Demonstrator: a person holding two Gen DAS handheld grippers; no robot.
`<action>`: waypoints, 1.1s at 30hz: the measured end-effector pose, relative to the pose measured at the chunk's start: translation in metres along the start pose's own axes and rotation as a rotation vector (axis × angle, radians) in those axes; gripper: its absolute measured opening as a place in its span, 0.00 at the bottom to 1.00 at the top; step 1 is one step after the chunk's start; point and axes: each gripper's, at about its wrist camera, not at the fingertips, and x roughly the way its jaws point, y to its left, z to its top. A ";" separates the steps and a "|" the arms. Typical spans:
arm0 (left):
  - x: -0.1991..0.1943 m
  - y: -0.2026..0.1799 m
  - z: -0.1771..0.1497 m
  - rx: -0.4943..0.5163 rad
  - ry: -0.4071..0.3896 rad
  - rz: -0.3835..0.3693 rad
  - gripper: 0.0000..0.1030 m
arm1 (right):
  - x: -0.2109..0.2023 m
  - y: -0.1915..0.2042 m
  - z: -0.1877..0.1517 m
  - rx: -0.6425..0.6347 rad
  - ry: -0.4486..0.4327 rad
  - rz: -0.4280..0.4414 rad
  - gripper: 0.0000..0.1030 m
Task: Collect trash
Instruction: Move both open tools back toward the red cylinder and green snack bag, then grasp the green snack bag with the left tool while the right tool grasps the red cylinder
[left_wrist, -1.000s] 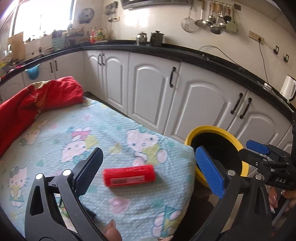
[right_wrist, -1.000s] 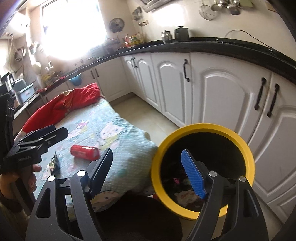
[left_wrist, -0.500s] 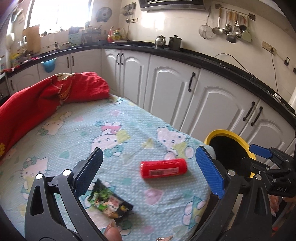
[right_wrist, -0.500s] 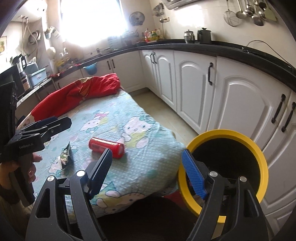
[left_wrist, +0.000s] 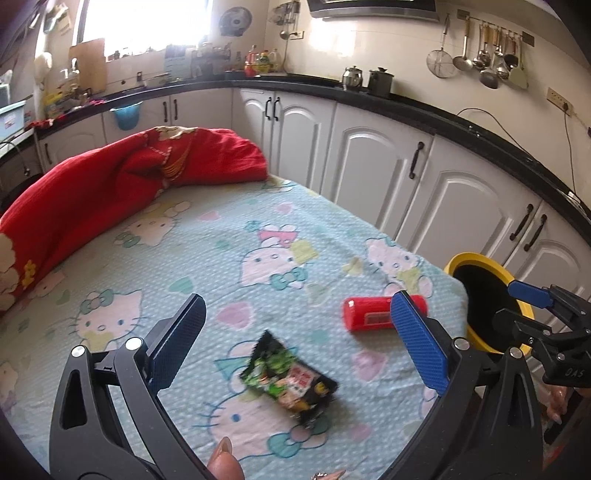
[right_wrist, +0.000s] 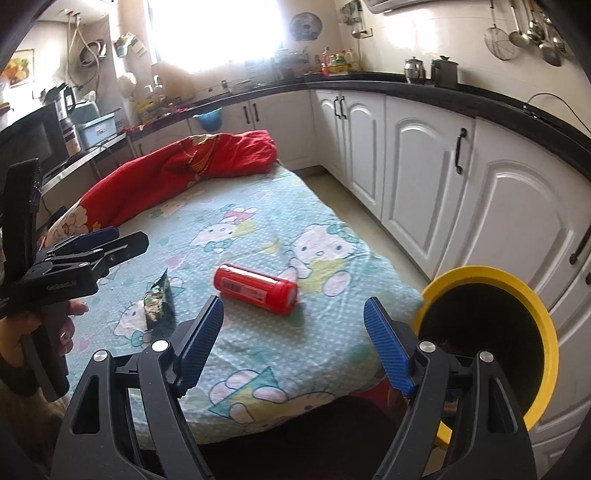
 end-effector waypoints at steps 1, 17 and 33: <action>-0.001 0.003 -0.001 -0.001 0.002 0.004 0.89 | 0.002 0.003 0.000 -0.010 0.004 0.008 0.74; 0.004 0.026 -0.023 -0.027 0.074 0.027 0.89 | 0.042 0.028 0.008 -0.146 0.055 0.036 0.76; 0.030 0.030 -0.055 -0.165 0.226 -0.108 0.84 | 0.114 0.024 0.014 -0.271 0.186 0.040 0.76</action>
